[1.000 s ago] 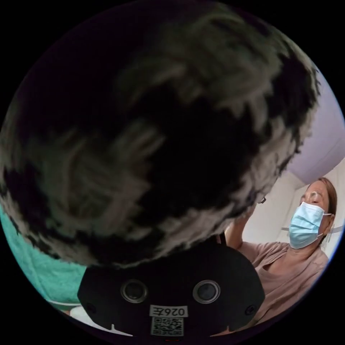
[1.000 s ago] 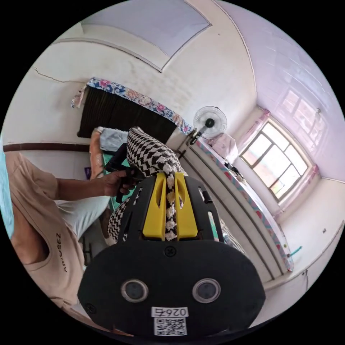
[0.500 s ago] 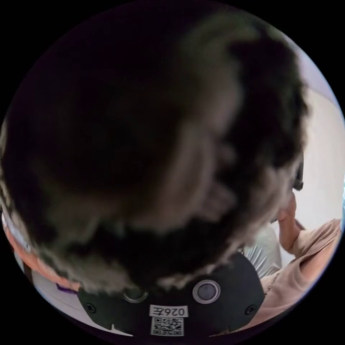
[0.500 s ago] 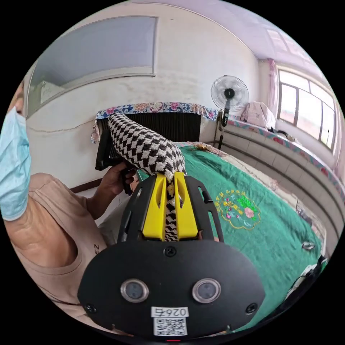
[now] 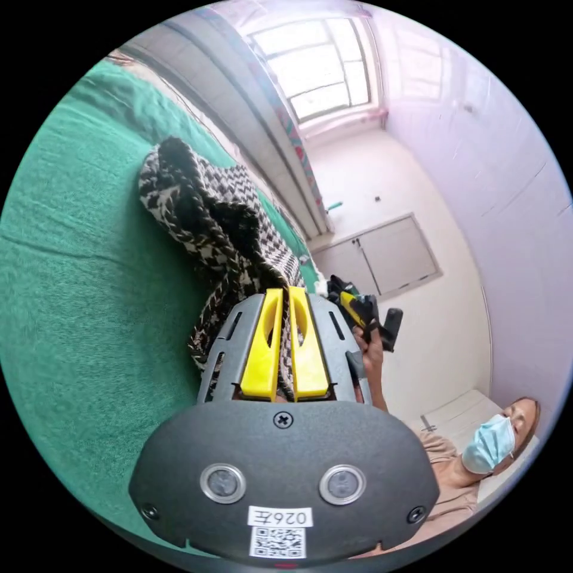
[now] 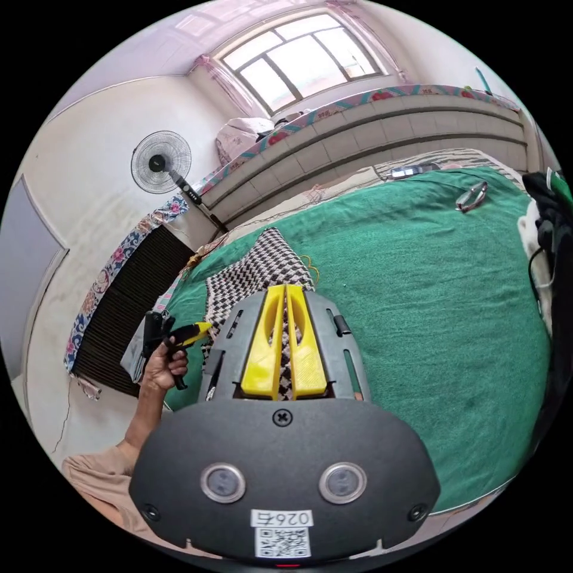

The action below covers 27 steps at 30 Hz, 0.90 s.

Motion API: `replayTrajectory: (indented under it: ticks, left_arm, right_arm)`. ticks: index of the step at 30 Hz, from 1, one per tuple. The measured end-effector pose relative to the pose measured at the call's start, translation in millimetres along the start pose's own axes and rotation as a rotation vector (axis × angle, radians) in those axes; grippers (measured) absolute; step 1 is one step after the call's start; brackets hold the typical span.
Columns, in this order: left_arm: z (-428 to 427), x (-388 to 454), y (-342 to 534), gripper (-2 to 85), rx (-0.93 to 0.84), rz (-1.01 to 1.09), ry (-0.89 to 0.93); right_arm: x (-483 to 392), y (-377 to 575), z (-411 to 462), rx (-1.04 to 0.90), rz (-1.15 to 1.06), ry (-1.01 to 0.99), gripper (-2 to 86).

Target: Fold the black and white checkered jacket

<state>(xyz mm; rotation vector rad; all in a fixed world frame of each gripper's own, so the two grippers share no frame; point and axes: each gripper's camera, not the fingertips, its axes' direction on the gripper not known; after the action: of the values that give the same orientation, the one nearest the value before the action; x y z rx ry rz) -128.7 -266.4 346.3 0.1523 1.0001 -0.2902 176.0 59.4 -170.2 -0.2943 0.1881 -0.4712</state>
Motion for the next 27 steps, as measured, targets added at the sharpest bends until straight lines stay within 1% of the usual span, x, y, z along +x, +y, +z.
replayTrajectory:
  ticks: [2, 4, 6, 9, 11, 12, 13, 15, 16, 17, 19, 21, 23, 24, 26, 27]
  left_arm:
    - [-16, 5, -1, -0.5, 0.016, 0.022, -0.067]
    - [-27, 18, -3, -0.6, -0.008, 0.091, -0.205]
    - [-32, 26, -1, -0.5, -0.006, 0.141, -0.259]
    - [-34, 29, 0, 0.4, -0.043, 0.17, -0.203]
    - [-40, 27, 2, 2.8, -0.06, 0.16, -0.197]
    - [-50, 24, 3, 5.5, -0.034, 0.145, -0.233]
    - [-65, 22, 7, 8.1, 0.035, 0.14, -0.296]
    - [-86, 20, 12, 10.8, 0.117, 0.132, -0.408]
    - [-95, 18, 13, 11.7, 0.116, 0.121, -0.445]
    - [-97, 16, 12, 12.0, 0.1, 0.116, -0.445]
    - [-93, 8, 9, 13.7, -0.022, 0.1, -0.384]
    - [-86, 6, 8, 15.7, -0.104, 0.109, -0.361]
    - [-84, 10, 11, 16.8, -0.109, 0.147, -0.383]
    - [-85, 15, 14, 17.7, -0.094, 0.178, -0.409]
    - [-86, 21, 18, 18.4, -0.101, 0.206, -0.439]
    - [-87, 21, 21, 18.7, -0.117, 0.208, -0.449]
  right_arm:
    - [-12, 1, 5, 0.005, -0.06, 0.026, -0.7]
    - [-37, 4, 19, -0.028, -0.167, 0.031, -0.1]
    - [-58, 7, 31, -0.052, -0.25, 0.022, 0.7]
    - [-93, 16, 57, -0.099, -0.378, 0.031, 2.7]
    - [-114, 24, 76, -0.137, -0.45, 0.056, 4.6]
    - [-128, 30, 89, -0.164, -0.506, 0.073, 5.7]
    - [-142, 37, 101, -0.189, -0.565, 0.098, 6.4]
    - [-163, 48, 118, -0.214, -0.662, 0.156, 7.7]
    - [-175, 56, 126, -0.201, -0.727, 0.201, 7.9]
    - [-181, 59, 129, -0.189, -0.759, 0.224, 8.0]
    - [-203, 71, 140, -0.133, -0.894, 0.304, 8.2]
    - [-214, 74, 147, -0.099, -0.981, 0.355, 8.0]
    - [-220, 70, 154, -0.084, -1.004, 0.345, 7.9]
    - [-224, 63, 160, -0.069, -0.992, 0.304, 7.9]
    - [-231, 52, 177, -0.106, -0.974, 0.259, 8.6]
    - [-236, 43, 192, -0.159, -0.961, 0.243, 9.4]
